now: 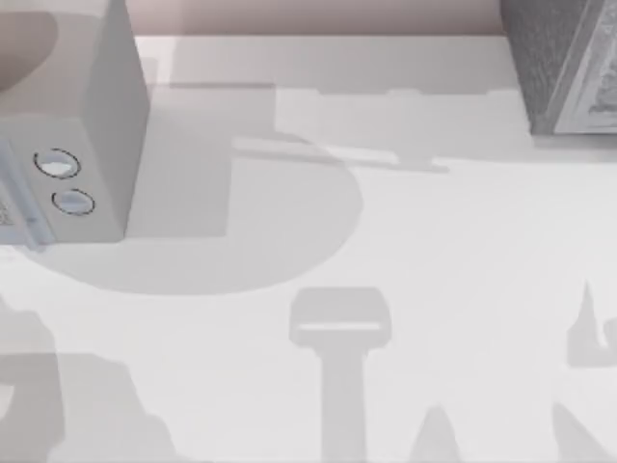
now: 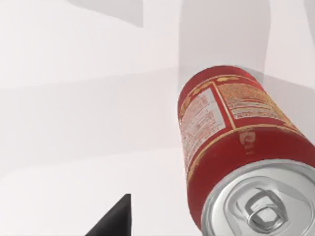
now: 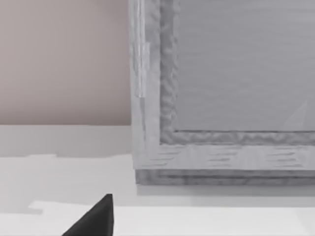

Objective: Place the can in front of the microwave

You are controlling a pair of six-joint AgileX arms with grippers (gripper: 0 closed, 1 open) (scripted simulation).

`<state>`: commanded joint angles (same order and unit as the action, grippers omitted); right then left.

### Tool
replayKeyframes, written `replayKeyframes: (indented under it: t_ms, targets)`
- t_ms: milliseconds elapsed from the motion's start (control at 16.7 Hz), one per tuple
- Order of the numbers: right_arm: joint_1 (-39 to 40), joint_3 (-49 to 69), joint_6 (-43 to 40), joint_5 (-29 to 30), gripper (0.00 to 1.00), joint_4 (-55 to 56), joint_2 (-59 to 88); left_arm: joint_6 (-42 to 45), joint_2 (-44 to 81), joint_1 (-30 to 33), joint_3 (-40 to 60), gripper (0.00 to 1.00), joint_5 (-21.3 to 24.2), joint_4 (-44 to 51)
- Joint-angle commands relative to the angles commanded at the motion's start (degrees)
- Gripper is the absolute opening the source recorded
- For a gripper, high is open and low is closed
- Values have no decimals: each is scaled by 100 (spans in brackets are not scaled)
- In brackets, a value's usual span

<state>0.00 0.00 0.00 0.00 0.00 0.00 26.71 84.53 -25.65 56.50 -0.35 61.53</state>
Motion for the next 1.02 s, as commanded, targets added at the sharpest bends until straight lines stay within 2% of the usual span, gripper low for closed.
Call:
replayKeyframes:
  t_ms: [420, 1020]
  targets:
    - [0, 0, 0, 0, 100, 0, 0, 4, 2, -2, 17, 100, 0, 18]
    - [0, 0, 0, 0, 100, 0, 0, -14, -151, 15, 787, 100, 0, 937]
